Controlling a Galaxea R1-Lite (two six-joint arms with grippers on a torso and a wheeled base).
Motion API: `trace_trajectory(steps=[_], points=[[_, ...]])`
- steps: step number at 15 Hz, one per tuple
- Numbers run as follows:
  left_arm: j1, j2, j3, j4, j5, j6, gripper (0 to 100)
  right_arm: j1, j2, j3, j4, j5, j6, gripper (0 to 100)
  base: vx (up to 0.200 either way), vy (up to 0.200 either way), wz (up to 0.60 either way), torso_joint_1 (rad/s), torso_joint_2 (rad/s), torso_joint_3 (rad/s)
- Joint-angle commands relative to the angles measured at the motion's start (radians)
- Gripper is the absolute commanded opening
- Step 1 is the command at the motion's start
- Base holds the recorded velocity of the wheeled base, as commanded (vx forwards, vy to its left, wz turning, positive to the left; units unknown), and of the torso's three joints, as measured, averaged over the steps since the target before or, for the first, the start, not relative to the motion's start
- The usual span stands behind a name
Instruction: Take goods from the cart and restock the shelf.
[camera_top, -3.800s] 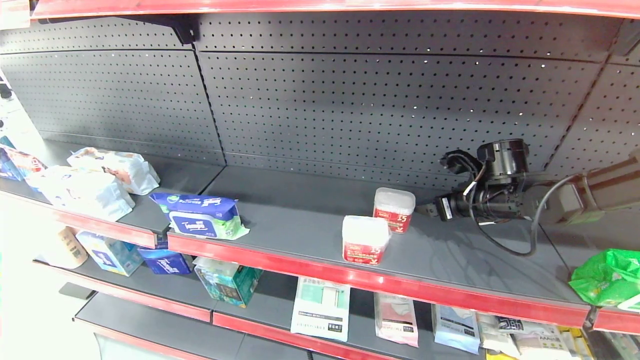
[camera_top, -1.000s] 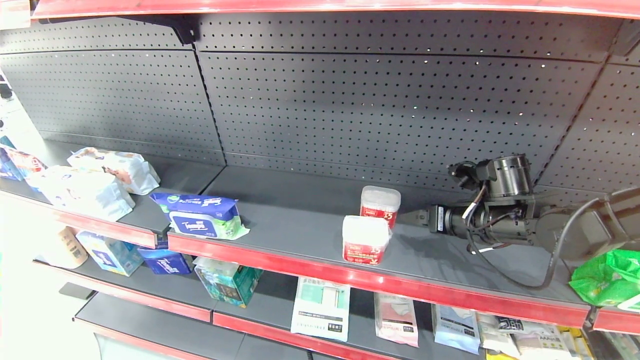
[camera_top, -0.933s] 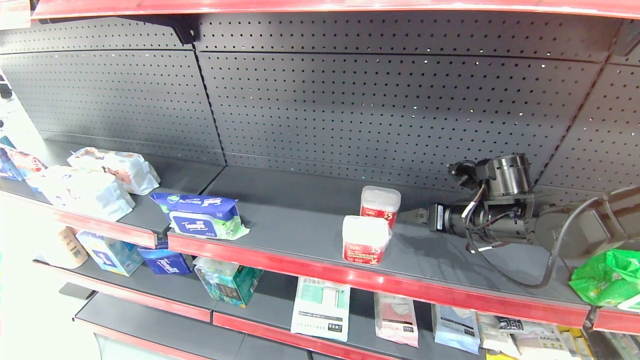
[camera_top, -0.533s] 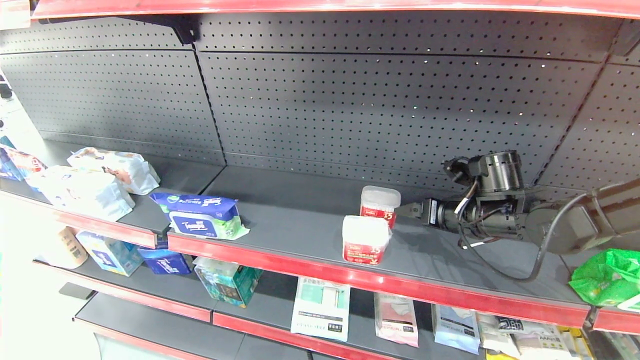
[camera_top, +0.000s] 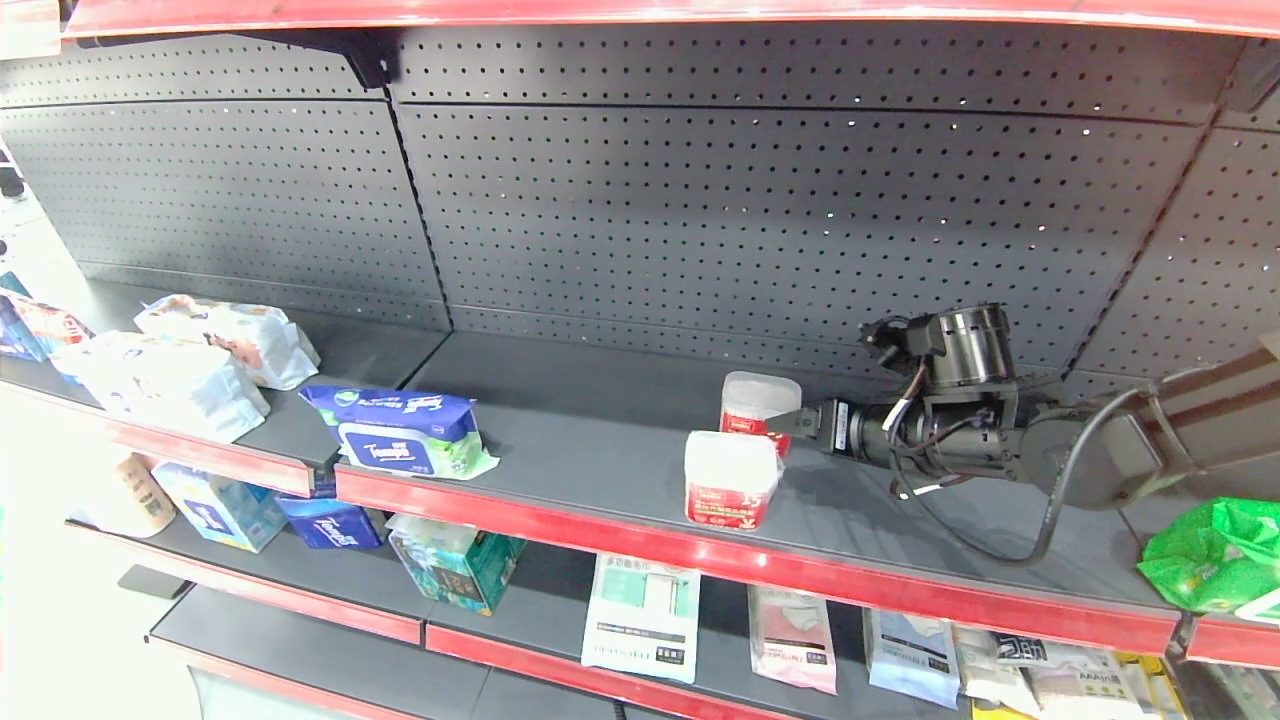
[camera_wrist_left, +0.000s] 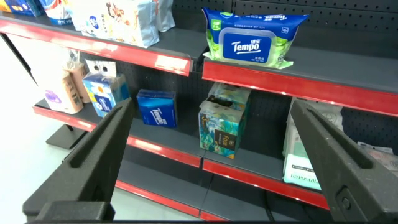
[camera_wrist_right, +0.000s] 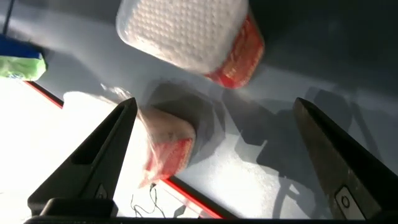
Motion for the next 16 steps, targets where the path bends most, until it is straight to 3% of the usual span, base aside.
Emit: trace_trajectory(steps=[1, 16], points=[[0.000, 0.001, 0.000, 0.000, 0.000, 0.000, 100, 0.000, 0.019, -0.023, 0.000, 0.000, 0.000, 100, 0.000, 0.000, 0.00, 0.000, 0.00, 0.000], [0.000, 0.001, 0.000, 0.000, 0.000, 0.000, 100, -0.010, 0.050, -0.015, 0.005, -0.003, -0.015, 100, 0.000, 0.000, 0.00, 0.000, 0.00, 0.000]])
